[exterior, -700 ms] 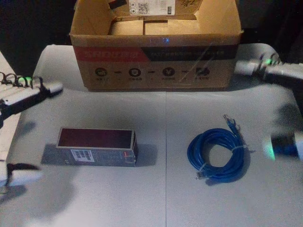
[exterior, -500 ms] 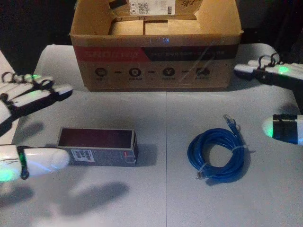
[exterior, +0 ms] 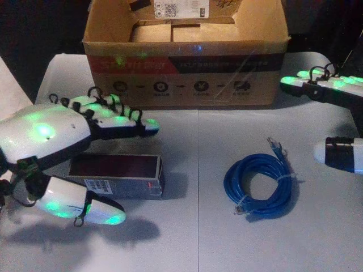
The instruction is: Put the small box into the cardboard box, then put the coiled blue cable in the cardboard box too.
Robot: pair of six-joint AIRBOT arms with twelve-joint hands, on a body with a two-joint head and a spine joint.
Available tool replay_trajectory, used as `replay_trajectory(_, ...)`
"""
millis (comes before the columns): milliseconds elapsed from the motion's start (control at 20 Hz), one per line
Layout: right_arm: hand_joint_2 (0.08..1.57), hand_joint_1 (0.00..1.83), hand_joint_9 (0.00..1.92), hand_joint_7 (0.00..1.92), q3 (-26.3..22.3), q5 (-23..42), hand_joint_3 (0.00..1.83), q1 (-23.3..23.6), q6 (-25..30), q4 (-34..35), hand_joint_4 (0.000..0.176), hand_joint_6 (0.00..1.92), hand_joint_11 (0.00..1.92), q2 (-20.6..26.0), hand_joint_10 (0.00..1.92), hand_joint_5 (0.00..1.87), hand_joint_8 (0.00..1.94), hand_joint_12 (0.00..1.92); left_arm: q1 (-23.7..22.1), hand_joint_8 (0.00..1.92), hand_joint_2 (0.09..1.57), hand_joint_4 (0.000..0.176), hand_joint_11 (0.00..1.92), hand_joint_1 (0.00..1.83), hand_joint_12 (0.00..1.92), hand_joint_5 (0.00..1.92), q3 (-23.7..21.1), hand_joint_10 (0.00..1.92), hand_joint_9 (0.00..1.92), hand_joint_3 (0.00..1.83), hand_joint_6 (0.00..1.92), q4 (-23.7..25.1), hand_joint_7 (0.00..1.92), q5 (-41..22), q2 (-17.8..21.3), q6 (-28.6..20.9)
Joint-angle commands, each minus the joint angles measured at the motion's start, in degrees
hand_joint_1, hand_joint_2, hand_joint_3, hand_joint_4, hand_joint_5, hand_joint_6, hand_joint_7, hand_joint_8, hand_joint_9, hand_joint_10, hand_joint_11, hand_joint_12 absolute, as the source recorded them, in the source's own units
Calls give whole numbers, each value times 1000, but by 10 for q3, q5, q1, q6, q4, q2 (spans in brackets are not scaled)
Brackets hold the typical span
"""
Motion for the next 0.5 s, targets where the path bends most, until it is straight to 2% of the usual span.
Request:
replay_trajectory(0, 1263, 130, 0, 57, 1, 68, 7, 8, 2, 8, 176, 2, 0, -1, 0, 109, 2, 0, -8, 373, 906, 60, 0, 867, 1692, 690, 3, 1168, 222, 0, 1, -3, 645, -47, -5, -2)
replay_trajectory(50, 1265, 132, 4, 66, 1, 68, 7, 8, 2, 8, 176, 5, 2, -1, 1, 116, 5, 1, -10, 667, 928, 49, 0, 892, 1774, 727, 4, 1305, 180, 2, 3, -3, 530, -47, -7, -2)
replay_trajectory(100, 1265, 131, 1, 62, 1, 68, 7, 8, 2, 8, 176, 5, 0, -1, 0, 119, 3, 0, -10, 892, 957, 25, 0, 923, 1864, 783, 4, 1447, 182, 2, 9, -3, 482, -47, -7, -2)
replay_trajectory(150, 1268, 120, 4, 69, 1, 68, 5, 8, 2, 8, 176, 1, 0, -1, 1, 112, 4, 0, -11, 1316, 1024, 0, 0, 985, 1921, 874, 5, 1722, 169, 2, 20, -3, 396, -48, -7, -2)
replay_trajectory(200, 1267, 119, 4, 69, 1, 68, 4, 7, 2, 8, 176, 3, 2, -1, 1, 117, 4, 1, -11, 1457, 1109, 67, 21, 1026, 1921, 922, 5, 1819, 183, 0, 840, -3, 390, -50, -6, -2)
replay_trajectory(250, 1266, 120, 1, 63, 1, 68, 3, 7, 2, 8, 176, 4, 3, -1, 0, 122, 0, 1, -12, 1692, 1180, 0, 117, 1052, 1921, 838, 5, 1917, 258, 2, 1189, -3, 404, -53, -5, -3)
replay_trajectory(300, 1268, 114, 5, 61, 1, 68, 3, 7, 2, 8, 176, 3, 8, -2, 2, 121, 0, 4, -12, 1783, 1195, 0, 304, 1067, 1921, 818, 4, 1921, 420, 2, 1239, -3, 488, -57, -3, -4)
replay_trajectory(350, 1266, 122, 9, 64, 1, 68, 1, 7, 2, 8, 176, 2, 16, -3, 3, 121, 1, 8, -13, 1813, 1196, 0, 384, 1066, 1921, 819, 3, 1921, 509, 1, 1251, -3, 538, -67, 2, -8)
replay_trajectory(400, 1267, 118, 16, 61, 1, 68, 1, 7, 2, 8, 176, 3, 18, -3, 5, 123, 0, 8, -14, 1795, 1193, 0, 428, 1083, 1921, 823, 1, 1921, 550, 0, 1249, -2, 575, -76, 6, -10)
replay_trajectory(450, 1270, 115, 23, 66, 1, 68, 2, 7, 2, 8, 176, 2, 22, -4, 7, 122, 2, 11, -16, 1651, 1203, 0, 501, 1093, 1921, 805, -1, 1828, 655, 0, 1278, -2, 693, -85, 11, -10)
